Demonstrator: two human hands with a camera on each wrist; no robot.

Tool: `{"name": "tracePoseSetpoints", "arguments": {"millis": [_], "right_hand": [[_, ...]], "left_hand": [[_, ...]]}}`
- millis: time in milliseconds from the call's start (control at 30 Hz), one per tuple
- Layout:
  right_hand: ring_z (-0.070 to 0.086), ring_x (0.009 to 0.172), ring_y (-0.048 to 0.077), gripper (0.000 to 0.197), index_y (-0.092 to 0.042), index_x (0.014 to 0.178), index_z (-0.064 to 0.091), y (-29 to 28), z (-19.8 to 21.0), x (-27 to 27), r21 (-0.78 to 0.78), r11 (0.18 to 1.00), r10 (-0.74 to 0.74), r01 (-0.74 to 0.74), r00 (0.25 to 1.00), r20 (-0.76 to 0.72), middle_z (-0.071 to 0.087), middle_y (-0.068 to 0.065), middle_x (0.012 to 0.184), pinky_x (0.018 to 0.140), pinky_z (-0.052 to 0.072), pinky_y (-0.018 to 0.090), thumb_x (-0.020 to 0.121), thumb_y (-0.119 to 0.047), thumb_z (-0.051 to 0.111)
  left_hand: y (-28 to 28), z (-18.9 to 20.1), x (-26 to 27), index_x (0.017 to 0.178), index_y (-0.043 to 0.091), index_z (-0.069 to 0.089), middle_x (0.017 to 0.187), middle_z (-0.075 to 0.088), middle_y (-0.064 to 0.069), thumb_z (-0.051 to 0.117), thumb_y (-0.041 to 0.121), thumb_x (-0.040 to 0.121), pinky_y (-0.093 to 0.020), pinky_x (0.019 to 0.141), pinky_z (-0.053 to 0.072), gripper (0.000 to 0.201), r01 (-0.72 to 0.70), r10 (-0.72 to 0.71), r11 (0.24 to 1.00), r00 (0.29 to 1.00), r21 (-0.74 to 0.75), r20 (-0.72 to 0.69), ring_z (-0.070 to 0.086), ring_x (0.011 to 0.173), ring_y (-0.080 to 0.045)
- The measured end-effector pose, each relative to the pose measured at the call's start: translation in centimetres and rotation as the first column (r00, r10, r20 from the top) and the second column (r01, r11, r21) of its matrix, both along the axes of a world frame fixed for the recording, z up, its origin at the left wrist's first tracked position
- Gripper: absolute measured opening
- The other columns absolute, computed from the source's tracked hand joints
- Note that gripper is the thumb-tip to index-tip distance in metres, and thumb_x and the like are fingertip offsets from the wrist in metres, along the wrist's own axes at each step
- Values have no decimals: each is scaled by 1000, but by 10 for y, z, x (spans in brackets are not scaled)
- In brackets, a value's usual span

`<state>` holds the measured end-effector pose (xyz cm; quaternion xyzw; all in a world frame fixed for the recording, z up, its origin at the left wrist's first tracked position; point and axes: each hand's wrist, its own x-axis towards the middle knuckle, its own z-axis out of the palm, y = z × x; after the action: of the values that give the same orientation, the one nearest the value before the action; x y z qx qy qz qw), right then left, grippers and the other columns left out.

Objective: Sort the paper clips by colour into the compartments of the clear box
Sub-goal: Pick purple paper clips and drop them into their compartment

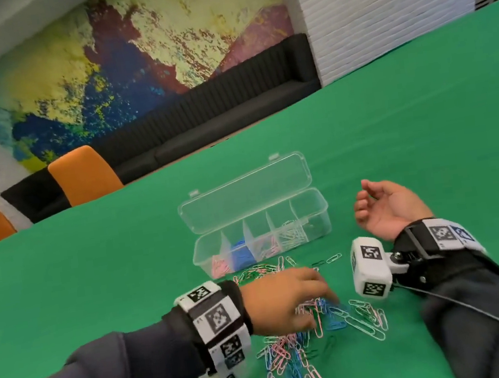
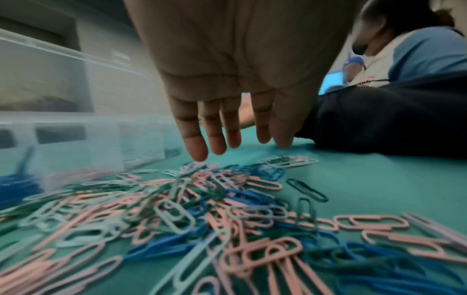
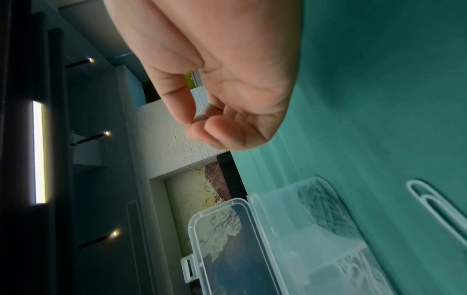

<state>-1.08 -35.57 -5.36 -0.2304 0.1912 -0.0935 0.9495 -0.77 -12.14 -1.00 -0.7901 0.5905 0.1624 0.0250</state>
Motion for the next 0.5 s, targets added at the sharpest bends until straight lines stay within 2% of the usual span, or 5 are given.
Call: {"name": "tracePoseSetpoints", "arguments": {"millis": [100,200,267,367,500], "right_hand": [[37,53,10,19,-18,78,51,-9,3,-3,39,998,-44,44,999,13,43,-2,64,52,27,20,93,-16,40],[37,53,10,19,-18,78,50,-16,3,-5,76,992,-97,97,995,4,41,-2,66,51,27,21,93,-15,38],[37,54,10,19,-18,78,49,-18,1,-3,99,987,-124,124,992,-8,41,-2,66,51,27,20,94,-15,38],[39,49,10,19,-19,79,50,-13,0,0,77,991,-108,109,994,-20,43,-2,65,49,29,20,93,-15,39],[40,49,10,17,-18,81,51,-2,-1,4,27,997,-70,71,997,-36,44,-2,65,48,30,20,94,-15,40]], "left_hand": [[-19,-10,-5,134,14,49,136,44,-10,68,16,83,-33,102,33,55,64,-65,998,998,25,28,42,124,-24],[-30,-20,-4,128,11,51,127,45,-12,72,20,81,-33,95,38,53,32,-35,993,999,117,26,46,114,-27],[-33,-24,0,122,8,52,119,48,-12,69,17,83,-26,85,39,44,-32,33,990,999,134,-8,49,104,-25],[-37,-22,8,108,4,55,108,55,-12,61,12,88,-19,70,30,22,-70,76,989,996,128,-42,47,87,-18],[-33,-24,24,97,8,55,88,51,1,56,13,91,-20,68,30,8,-149,153,982,988,118,-21,44,79,-13]]}}
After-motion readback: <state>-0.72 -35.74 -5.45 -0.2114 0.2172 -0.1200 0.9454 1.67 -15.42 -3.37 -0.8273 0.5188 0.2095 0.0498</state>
